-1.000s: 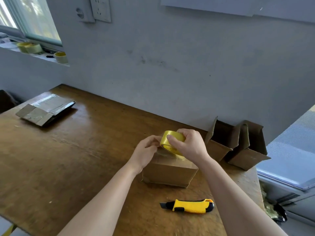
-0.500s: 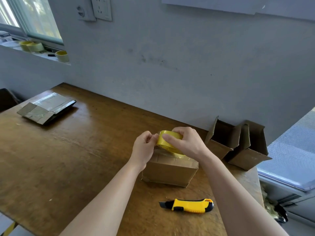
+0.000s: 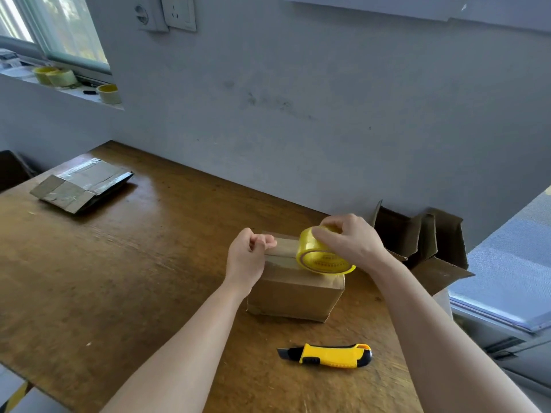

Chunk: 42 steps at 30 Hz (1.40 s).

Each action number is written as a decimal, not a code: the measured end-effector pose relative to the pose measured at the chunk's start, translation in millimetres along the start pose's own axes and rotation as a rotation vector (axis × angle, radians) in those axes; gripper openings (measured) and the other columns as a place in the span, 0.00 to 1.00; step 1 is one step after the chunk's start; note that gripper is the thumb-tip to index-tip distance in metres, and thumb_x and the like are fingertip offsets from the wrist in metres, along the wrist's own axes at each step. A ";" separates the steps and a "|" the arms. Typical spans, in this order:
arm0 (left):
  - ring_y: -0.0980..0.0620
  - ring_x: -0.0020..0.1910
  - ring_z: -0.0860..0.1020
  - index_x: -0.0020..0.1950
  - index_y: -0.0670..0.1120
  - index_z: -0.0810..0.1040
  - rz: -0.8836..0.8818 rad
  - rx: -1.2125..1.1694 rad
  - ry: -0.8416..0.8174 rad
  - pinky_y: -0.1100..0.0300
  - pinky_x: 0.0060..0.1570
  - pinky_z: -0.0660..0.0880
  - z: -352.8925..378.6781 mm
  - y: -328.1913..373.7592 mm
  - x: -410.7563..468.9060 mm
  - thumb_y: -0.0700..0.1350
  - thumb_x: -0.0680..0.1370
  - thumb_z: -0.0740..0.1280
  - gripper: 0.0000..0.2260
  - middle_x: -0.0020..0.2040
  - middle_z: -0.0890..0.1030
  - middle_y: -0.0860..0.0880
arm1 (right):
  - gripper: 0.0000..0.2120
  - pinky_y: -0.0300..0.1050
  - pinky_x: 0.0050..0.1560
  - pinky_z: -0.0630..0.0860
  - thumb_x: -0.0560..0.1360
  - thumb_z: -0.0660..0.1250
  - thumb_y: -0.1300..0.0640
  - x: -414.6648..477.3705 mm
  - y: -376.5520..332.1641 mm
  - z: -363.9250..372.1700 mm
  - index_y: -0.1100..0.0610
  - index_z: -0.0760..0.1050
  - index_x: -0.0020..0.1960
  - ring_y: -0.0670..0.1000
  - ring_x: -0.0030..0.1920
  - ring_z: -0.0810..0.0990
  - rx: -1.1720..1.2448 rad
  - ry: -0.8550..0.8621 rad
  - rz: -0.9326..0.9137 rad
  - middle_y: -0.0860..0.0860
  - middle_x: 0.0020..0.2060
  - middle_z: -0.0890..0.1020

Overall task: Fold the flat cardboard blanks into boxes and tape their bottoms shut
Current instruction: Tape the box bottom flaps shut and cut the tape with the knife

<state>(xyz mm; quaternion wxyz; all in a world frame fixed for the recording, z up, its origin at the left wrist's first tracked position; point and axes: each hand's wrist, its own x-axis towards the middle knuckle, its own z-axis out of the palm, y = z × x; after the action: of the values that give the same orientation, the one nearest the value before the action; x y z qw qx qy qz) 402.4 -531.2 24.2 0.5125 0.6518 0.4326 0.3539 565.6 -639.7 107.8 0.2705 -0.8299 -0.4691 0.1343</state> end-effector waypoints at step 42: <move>0.44 0.61 0.74 0.70 0.44 0.67 -0.594 0.203 -0.085 0.53 0.55 0.73 -21.3 -35.5 2.7 0.49 0.79 0.65 0.21 0.66 0.74 0.43 | 0.16 0.38 0.29 0.62 0.68 0.65 0.39 23.2 -46.3 42.8 0.48 0.81 0.48 0.50 0.38 0.75 -0.258 0.014 -0.046 0.45 0.35 0.76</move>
<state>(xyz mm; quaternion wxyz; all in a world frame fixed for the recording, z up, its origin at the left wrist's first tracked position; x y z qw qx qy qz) 377.0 -517.4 -5.6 0.5436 0.5590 0.6152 0.1162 524.6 -587.0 100.2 0.1679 -0.8476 -0.4997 0.0609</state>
